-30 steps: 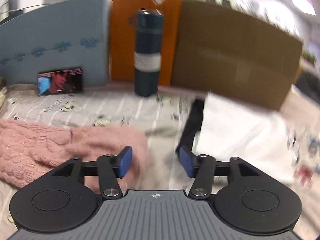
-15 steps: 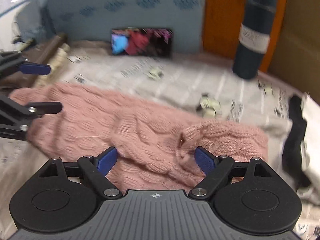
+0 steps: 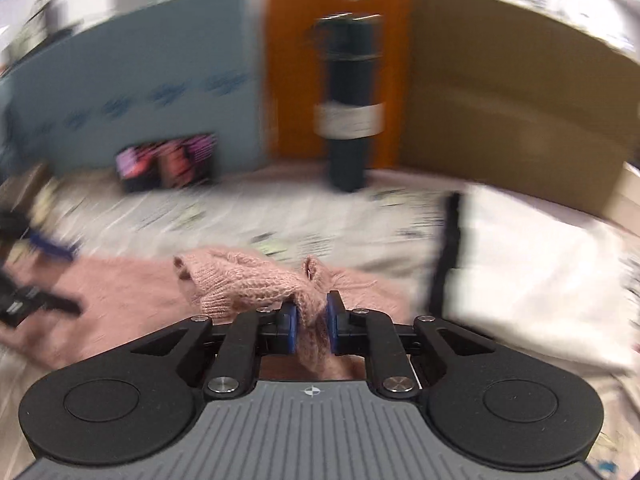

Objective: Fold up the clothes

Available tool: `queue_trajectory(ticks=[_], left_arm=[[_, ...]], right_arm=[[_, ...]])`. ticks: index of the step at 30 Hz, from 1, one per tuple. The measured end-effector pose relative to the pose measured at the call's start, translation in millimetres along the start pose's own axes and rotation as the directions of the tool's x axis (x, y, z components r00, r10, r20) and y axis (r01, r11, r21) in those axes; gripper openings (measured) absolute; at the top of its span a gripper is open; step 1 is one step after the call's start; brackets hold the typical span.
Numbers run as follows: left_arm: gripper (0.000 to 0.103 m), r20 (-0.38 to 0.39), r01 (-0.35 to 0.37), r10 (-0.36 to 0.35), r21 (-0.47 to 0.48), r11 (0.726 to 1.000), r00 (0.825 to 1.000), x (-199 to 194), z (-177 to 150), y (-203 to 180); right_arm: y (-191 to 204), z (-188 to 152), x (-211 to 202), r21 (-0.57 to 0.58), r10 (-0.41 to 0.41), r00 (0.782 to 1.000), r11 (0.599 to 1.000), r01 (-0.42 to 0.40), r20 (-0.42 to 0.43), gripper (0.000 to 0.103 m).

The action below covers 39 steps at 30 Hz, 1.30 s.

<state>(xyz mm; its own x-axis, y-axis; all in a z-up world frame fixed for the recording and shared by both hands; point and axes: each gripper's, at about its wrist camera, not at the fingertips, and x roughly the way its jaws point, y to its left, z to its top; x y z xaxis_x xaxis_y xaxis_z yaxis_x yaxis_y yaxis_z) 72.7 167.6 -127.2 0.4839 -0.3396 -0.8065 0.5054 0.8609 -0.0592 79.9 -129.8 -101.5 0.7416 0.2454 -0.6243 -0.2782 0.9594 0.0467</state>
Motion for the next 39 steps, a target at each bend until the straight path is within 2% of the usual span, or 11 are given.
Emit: queue_trajectory(ticks=[5,6,9,13,15,19,24,25,28,32,39], left_arm=[[0.079,-0.048,0.057,-0.057,-0.002,0.998,0.997,6,6,11],[0.079,-0.051,0.058,-0.058,0.001,0.998,0.997,7,8,12],[0.079,-0.049,0.058,-0.057,0.012,0.998,0.997,7,7,12],[0.079,-0.044,0.056,-0.054,0.027,0.998,0.998,7,5,11],[0.078,-0.042,0.055,-0.053,0.034,0.998,0.998,7,4,11],[0.074,-0.037,0.052,-0.051,0.049,0.997,0.998,7,2,10],[0.019,-0.002,0.04,-0.04,0.082,0.996,0.999,4,-3,7],[0.015,0.016,0.03,-0.032,0.097,0.995,0.999,2,-5,5],[0.004,0.063,0.017,-0.024,0.116,0.993,0.998,-7,-12,-1],[0.002,0.124,0.002,-0.021,0.148,0.989,0.992,-25,-23,-16],[0.002,0.145,0.051,-0.075,0.167,0.985,0.987,-41,-41,-42]], right_arm=[[-62,3,1,0.149,-0.13,0.991,0.98,0.133,-0.031,0.014],[-73,3,5,0.179,-0.138,0.989,0.973,0.144,-0.05,0.018],[-97,-2,9,0.267,-0.182,0.979,0.943,0.2,-0.091,0.047],[-99,-1,-9,0.308,-0.291,0.955,0.905,0.294,-0.056,0.063],[-93,2,-19,0.305,-0.353,0.935,0.888,0.344,-0.029,0.064],[-72,15,-33,0.324,-0.262,0.965,0.914,0.243,0.015,0.07],[-32,31,-15,0.346,-0.062,0.997,0.936,0.072,-0.039,0.07],[-24,33,-9,0.356,-0.021,0.998,0.934,0.04,-0.056,0.07],[-3,37,10,0.401,0.085,0.989,0.915,-0.03,-0.118,0.069],[15,40,31,0.494,0.22,0.962,0.862,-0.115,-0.159,0.069],[34,39,59,0.584,0.336,0.909,0.8,-0.138,-0.245,0.069]])
